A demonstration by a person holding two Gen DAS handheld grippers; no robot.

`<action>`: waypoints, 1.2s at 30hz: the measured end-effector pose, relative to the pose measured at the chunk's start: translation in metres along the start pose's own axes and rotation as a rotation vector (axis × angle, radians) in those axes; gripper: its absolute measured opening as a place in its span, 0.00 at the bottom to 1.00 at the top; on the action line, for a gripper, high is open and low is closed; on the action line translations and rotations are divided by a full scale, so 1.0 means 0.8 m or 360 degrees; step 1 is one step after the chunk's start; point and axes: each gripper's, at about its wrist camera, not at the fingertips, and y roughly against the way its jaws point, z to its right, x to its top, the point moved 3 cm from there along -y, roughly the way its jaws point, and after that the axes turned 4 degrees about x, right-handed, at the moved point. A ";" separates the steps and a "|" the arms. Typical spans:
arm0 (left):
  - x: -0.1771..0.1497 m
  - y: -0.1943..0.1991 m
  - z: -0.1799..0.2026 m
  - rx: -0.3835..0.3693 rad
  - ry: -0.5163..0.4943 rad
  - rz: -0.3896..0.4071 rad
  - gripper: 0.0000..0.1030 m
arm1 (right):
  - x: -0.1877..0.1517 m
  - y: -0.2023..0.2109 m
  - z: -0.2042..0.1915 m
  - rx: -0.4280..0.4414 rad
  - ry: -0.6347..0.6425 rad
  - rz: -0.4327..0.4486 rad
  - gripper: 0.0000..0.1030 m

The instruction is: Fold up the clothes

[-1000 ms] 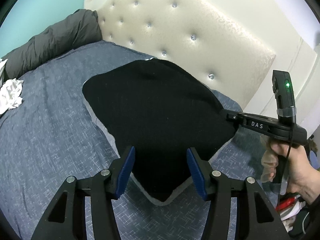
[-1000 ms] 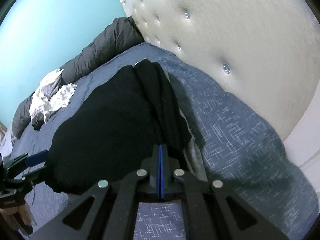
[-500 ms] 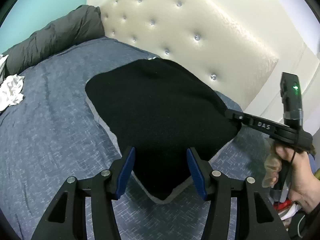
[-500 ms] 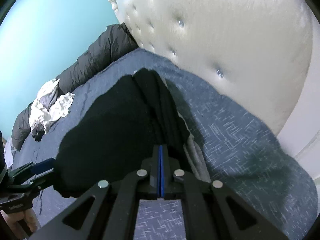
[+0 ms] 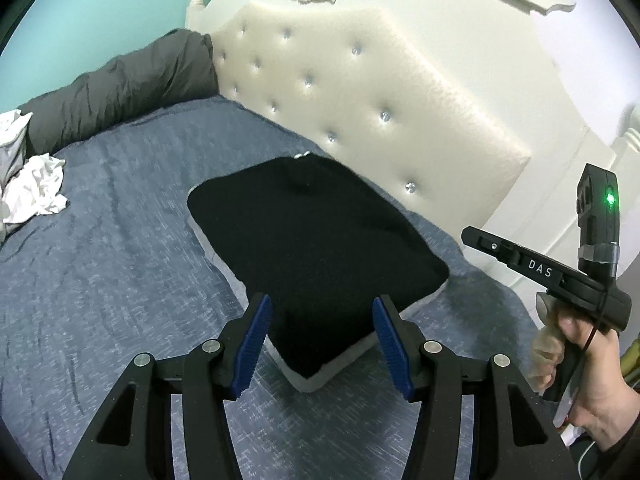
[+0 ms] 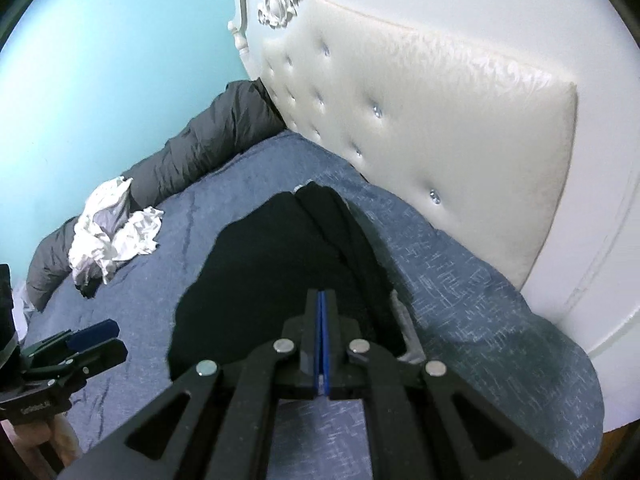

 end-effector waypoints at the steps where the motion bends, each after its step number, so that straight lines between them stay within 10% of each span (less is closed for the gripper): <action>1: 0.000 0.006 0.000 0.0002 -0.0003 0.0006 0.56 | 0.000 0.005 -0.003 -0.0007 0.0001 0.0006 0.00; 36: -0.017 0.183 0.011 0.0052 -0.0031 0.0216 0.61 | -0.031 0.164 -0.099 -0.0125 0.0057 0.0130 0.01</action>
